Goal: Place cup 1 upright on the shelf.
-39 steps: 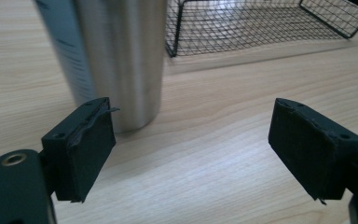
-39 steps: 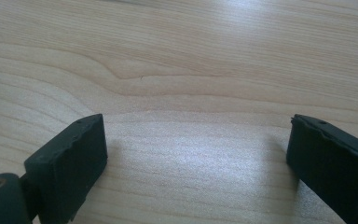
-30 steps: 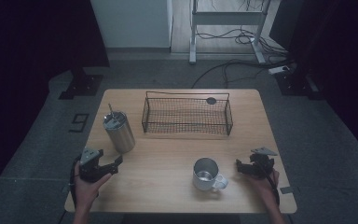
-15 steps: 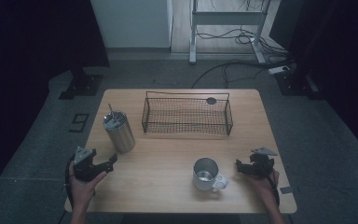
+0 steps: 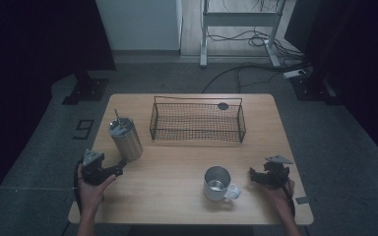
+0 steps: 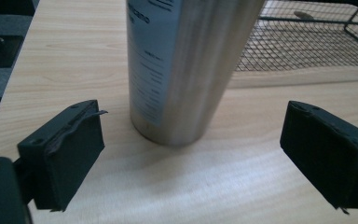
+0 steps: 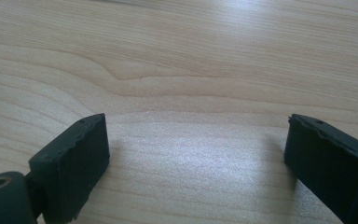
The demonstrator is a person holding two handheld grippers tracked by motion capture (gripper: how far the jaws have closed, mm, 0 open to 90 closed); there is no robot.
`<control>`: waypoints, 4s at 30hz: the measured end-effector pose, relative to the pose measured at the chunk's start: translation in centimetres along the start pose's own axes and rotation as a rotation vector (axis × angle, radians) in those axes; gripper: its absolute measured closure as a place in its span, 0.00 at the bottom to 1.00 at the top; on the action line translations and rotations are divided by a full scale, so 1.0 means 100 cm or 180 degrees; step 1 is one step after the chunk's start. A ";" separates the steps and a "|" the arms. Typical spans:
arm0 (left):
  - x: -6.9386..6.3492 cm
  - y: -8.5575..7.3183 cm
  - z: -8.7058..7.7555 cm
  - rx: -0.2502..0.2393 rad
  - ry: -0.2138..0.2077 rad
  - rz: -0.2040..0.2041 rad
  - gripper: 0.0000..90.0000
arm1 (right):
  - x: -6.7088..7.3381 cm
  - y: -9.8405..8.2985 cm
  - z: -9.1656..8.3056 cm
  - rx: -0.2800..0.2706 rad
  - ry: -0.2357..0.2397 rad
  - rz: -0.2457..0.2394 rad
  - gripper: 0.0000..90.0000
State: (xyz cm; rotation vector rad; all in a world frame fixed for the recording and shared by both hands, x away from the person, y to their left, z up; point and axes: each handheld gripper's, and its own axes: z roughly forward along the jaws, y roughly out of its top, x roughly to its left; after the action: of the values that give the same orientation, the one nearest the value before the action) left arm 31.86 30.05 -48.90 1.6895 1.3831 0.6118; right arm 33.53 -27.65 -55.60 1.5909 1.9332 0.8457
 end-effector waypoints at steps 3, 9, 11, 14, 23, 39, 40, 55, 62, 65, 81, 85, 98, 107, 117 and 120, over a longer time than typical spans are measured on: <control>0.000 0.005 0.008 0.0075 0.0000 0.0066 0.04 | 0.000 0.000 0.000 -0.0006 0.0013 -0.0004 0.08; -0.002 0.015 0.013 0.0056 0.0010 0.0103 0.04 | 0.000 0.000 0.000 -0.0005 0.0017 -0.0014 0.08; -0.002 0.018 0.014 0.0033 0.0003 0.0107 0.04 | 0.000 0.000 0.000 -0.0007 0.0017 -0.0014 0.08; -0.003 0.021 0.015 0.0007 -0.0008 0.0119 0.05 | 0.000 0.000 0.000 -0.0009 0.0021 -0.0011 0.08; -0.002 0.033 0.029 0.0026 -0.0016 0.0123 0.06 | 0.001 0.000 0.000 -0.0011 0.0011 -0.0012 0.09; -0.004 0.044 0.044 0.0015 0.0043 0.0122 0.06 | 0.002 0.000 0.000 -0.0019 -0.0009 0.0002 0.10; -0.004 0.045 0.045 0.0030 0.0047 0.0127 0.05 | 0.002 0.000 0.000 -0.0020 -0.0009 0.0002 0.10; -0.004 0.052 0.059 0.0048 0.0020 0.0158 0.02 | 0.002 0.000 0.000 -0.0019 -0.0008 0.0003 0.10; -0.003 0.052 0.064 -0.0006 0.0014 0.0190 0.01 | 0.002 0.000 0.000 -0.0019 -0.0009 0.0003 0.10; -0.003 0.053 0.066 0.0006 0.0007 0.0199 0.01 | 0.002 0.000 0.000 -0.0018 -0.0009 0.0002 0.10; -0.006 0.057 0.076 0.0029 0.0095 0.0223 0.02 | 0.002 0.000 0.000 -0.0018 -0.0008 0.0001 0.10; -0.008 0.059 0.076 0.0074 0.0128 0.0224 0.03 | 0.002 0.000 0.000 -0.0020 -0.0007 0.0002 0.10; -0.011 0.059 0.070 -0.0002 0.0135 0.0161 0.04 | 0.002 0.000 0.000 -0.0016 -0.0011 0.0000 0.10; -0.013 0.063 0.056 -0.0075 0.0144 0.0164 0.04 | 0.002 0.000 0.000 -0.0018 -0.0009 -0.0002 0.10; -0.015 0.068 0.045 -0.0135 0.0125 0.0152 0.04 | 0.002 0.000 0.000 -0.0020 -0.0012 0.0004 0.11; -0.016 0.069 0.042 -0.0132 0.0136 0.0159 0.04 | 0.002 0.000 0.000 -0.0028 -0.0013 0.0008 0.11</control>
State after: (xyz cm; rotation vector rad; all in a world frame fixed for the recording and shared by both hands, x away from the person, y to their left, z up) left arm 38.49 27.04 -45.06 1.6911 1.3525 0.7039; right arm 33.49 -27.50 -55.56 1.5890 1.9223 0.8502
